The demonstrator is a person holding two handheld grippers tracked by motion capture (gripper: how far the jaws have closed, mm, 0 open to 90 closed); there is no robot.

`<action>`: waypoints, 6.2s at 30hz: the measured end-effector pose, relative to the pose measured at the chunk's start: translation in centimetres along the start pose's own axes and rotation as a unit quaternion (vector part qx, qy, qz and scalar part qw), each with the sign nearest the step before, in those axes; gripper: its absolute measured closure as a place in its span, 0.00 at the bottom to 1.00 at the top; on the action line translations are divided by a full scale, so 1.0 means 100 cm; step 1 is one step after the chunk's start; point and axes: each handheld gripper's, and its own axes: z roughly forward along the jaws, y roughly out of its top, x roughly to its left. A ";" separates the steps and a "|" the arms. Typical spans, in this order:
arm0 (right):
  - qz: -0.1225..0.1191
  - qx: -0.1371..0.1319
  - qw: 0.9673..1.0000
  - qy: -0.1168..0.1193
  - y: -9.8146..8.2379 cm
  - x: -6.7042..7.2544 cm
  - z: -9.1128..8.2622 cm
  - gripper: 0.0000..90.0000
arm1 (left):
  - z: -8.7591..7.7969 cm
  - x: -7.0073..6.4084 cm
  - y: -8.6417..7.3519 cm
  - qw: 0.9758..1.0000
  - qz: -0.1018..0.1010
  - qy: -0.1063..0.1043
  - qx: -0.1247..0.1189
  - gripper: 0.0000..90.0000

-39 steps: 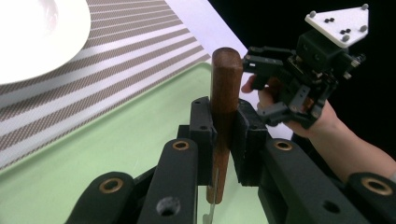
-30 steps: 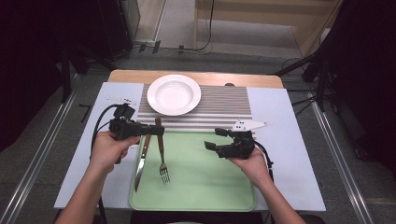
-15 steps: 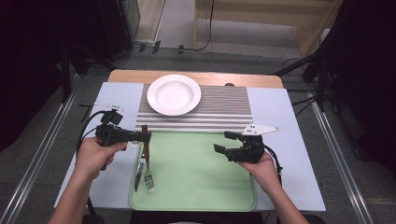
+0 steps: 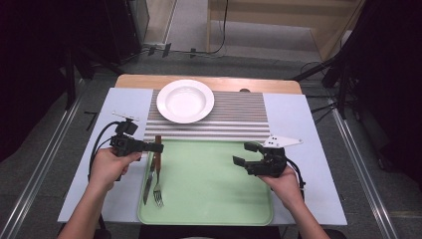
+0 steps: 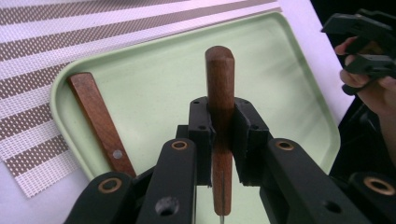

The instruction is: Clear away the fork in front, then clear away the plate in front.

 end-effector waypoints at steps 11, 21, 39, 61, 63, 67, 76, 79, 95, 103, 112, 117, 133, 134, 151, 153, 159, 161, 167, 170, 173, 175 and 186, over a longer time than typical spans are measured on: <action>-0.003 0.001 1.000 -0.005 -0.001 -0.001 0.001 0.28 | 0.020 0.009 0.000 1.000 -0.015 0.018 -0.007 0.86; -0.002 0.005 1.000 -0.007 -0.002 -0.002 0.003 0.28 | 0.035 0.009 -0.002 0.999 -0.011 0.048 -0.023 0.85; 0.005 0.008 1.000 -0.003 -0.005 -0.004 0.006 0.28 | 0.045 0.016 -0.005 0.996 -0.007 0.084 -0.015 0.83; 0.003 0.012 1.000 0.000 -0.006 -0.003 0.008 0.28 | 0.050 0.022 -0.011 0.996 0.013 0.092 -0.004 0.70; 0.002 0.011 1.000 0.000 -0.006 -0.004 0.008 0.28 | 0.048 0.020 -0.011 0.996 0.018 0.092 -0.012 0.64; 0.002 0.010 1.000 0.000 -0.006 -0.005 0.007 0.28 | 0.043 0.018 -0.011 0.995 0.025 0.092 -0.028 0.55; -0.003 0.014 1.000 -0.002 -0.007 -0.007 0.006 0.28 | 0.024 0.012 -0.010 0.991 0.063 0.084 -0.081 0.44; -0.002 0.014 1.000 -0.002 -0.007 -0.007 0.004 0.28 | 0.019 0.011 -0.010 0.987 0.083 0.086 -0.103 0.41; -0.006 0.029 1.000 -0.009 -0.016 -0.006 -0.015 0.28 | 0.010 0.008 -0.011 0.977 0.148 0.057 -0.145 0.35; 0.000 0.029 0.999 -0.018 -0.025 -0.009 -0.030 0.28 | 0.008 0.013 -0.006 0.980 0.129 0.048 -0.140 0.31; 0.006 0.033 0.999 -0.024 -0.040 -0.011 -0.036 0.28 | 0.003 0.016 0.003 0.981 0.129 0.053 -0.134 0.32; 0.007 0.033 0.999 -0.026 -0.045 -0.011 -0.041 0.28 | 0.005 0.019 0.011 0.982 0.123 0.055 -0.134 0.32; 0.013 0.031 0.999 -0.027 -0.053 -0.009 -0.042 0.28 | 0.015 0.046 0.050 0.984 0.094 0.067 -0.137 0.33; 0.011 0.031 0.999 -0.027 -0.053 -0.009 -0.042 0.28 | 0.015 0.048 0.053 0.984 0.090 0.067 -0.140 0.33; 0.017 0.034 0.999 -0.028 -0.055 -0.008 -0.042 0.28 | 0.014 0.071 0.098 0.979 0.088 0.112 -0.147 0.36; 0.016 0.032 0.999 -0.027 -0.055 -0.008 -0.042 0.28 | 0.017 0.074 0.102 0.979 0.085 0.115 -0.143 0.36; 0.017 0.035 0.999 -0.024 -0.055 -0.008 -0.040 0.28 | 0.025 0.086 0.113 0.978 0.071 0.135 -0.142 0.36; 0.016 0.036 0.999 -0.023 -0.055 -0.007 -0.040 0.28 | 0.027 0.090 0.118 0.977 0.063 0.140 -0.147 0.36; 0.016 0.038 0.999 -0.020 -0.055 -0.006 -0.038 0.28 | 0.034 0.096 0.130 0.972 0.062 0.164 -0.155 0.36; 0.016 0.038 0.999 -0.020 -0.055 -0.006 -0.037 0.28 | 0.040 0.096 0.133 0.967 0.076 0.187 -0.157 0.36; 0.012 0.040 0.999 -0.019 -0.055 -0.004 -0.036 0.28 | 0.046 0.098 0.134 0.968 0.067 0.178 -0.163 0.36; 0.011 0.041 0.999 -0.017 -0.055 -0.003 -0.036 0.28 | 0.052 0.098 0.134 0.968 0.067 0.180 -0.160 0.36; 0.011 0.038 0.999 -0.019 -0.056 -0.004 -0.038 0.28 | 0.075 0.113 0.134 0.966 0.037 0.199 -0.161 0.36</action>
